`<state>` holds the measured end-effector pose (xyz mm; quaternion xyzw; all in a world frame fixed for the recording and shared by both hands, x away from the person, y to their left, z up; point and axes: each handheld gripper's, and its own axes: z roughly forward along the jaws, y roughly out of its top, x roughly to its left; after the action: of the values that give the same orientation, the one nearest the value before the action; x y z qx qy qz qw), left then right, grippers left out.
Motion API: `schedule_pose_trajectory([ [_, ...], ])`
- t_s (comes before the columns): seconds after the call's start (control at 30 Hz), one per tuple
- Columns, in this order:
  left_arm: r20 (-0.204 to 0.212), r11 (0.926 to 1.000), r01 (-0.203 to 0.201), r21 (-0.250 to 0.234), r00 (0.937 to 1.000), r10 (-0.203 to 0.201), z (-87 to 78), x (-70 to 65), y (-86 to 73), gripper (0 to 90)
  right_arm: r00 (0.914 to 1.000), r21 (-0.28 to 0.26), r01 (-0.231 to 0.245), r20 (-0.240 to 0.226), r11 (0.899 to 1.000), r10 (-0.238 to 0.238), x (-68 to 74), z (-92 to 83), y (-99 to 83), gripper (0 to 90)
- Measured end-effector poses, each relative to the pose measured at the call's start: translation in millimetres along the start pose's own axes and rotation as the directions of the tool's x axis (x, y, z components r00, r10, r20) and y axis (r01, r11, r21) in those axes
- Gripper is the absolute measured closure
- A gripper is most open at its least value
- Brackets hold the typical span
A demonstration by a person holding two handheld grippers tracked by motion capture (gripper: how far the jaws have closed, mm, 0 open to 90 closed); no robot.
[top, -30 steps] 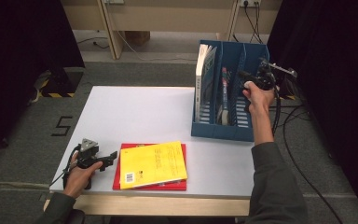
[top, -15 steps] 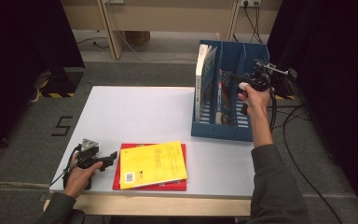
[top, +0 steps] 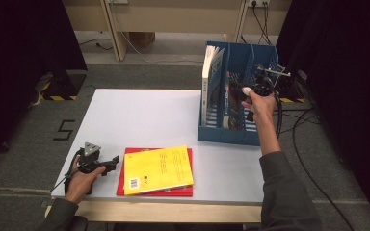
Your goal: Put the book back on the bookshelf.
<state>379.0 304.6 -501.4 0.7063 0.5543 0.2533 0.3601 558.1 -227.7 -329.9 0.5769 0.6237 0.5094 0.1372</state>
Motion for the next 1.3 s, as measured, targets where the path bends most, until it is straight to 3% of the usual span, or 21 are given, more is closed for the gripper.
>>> schedule_pose_trajectory([
  [0.17, -0.001, 1.0000, -0.006, 0.000, 1.0000, 0.006, 0.5, 0.0, 0.0, 14.5, 0.9978, 0.031, 0.064, 0.017, 0.997, -0.065, 6.5, 4.9, 1.9, 38.9],
  [0.23, 0.002, 1.0000, -0.006, 0.004, 1.0000, 0.005, 0.1, 0.3, 0.1, 14.5, 0.9944, 0.077, 0.099, 0.030, 0.992, -0.102, 10.9, 13.8, 3.1, 46.0],
  [0.37, 0.005, 1.0000, -0.002, 0.002, 1.0000, 0.002, 0.2, 0.7, 0.0, 14.5, 0.9870, 0.110, 0.141, 0.062, 0.984, -0.149, 15.0, 21.7, 2.7, 53.8],
  [0.4, 0.005, 1.0000, -0.002, 0.000, 1.0000, 0.002, 0.3, 0.6, 0.0, 14.5, 0.9840, 0.124, 0.147, 0.083, 0.981, -0.158, 14.9, 27.7, 2.5, 56.1],
  [0.47, 0.004, 1.0000, 0.000, 0.002, 1.0000, 0.000, -0.1, 0.4, 0.0, 14.5, 0.9854, 0.131, 0.138, 0.082, 0.982, -0.149, 13.0, 32.1, 1.7, 57.3],
  [0.67, 0.003, 1.0000, -0.002, 0.002, 1.0000, 0.002, 0.2, 0.5, 0.0, 14.5, 0.9774, 0.193, 0.158, 0.109, 0.968, -0.181, 11.7, 41.6, -3.7, 61.2],
  [0.8, 0.004, 1.0000, 0.000, 0.002, 1.0000, 0.000, 0.0, 0.4, 0.0, 14.5, 0.9782, 0.202, 0.152, 0.110, 0.968, -0.176, 12.4, 44.1, -4.2, 63.2],
  [0.97, 0.004, 1.0000, -0.001, -0.002, 1.0000, 0.001, -0.2, 0.5, -0.1, 14.5, 0.9630, 0.246, 0.197, 0.133, 0.949, -0.234, 15.9, 42.2, 0.6, 65.7],
  [1.03, 0.003, 1.0000, -0.002, -0.004, 1.0000, 0.002, -0.2, 0.4, -0.2, 14.5, 0.9623, 0.257, 0.195, 0.136, 0.947, -0.235, 17.7, 42.8, 1.3, 66.0],
  [1.07, 0.004, 1.0000, -0.003, -0.007, 1.0000, 0.003, -0.2, 0.3, -0.4, 14.5, 0.9564, 0.272, 0.208, 0.145, 0.940, -0.254, 19.4, 44.6, 2.9, 66.1],
  [1.17, 0.007, 1.0000, -0.002, -0.007, 1.0000, 0.002, -0.9, 0.7, -0.7, 14.5, 0.9523, 0.295, 0.212, 0.152, 0.932, -0.265, 19.9, 45.3, 4.8, 66.6],
  [1.23, 0.008, 1.0000, -0.001, -0.006, 1.0000, 0.001, -1.2, 0.9, -0.9, 14.5, 0.9428, 0.308, 0.229, 0.167, 0.924, -0.289, 20.0, 43.5, 5.4, 66.8],
  [1.3, 0.010, 1.0000, 0.003, -0.006, 0.9999, -0.003, -1.9, 1.5, -1.4, 14.5, 0.9391, 0.317, 0.235, 0.170, 0.919, -0.299, 17.7, 40.2, 5.2, 66.9],
])
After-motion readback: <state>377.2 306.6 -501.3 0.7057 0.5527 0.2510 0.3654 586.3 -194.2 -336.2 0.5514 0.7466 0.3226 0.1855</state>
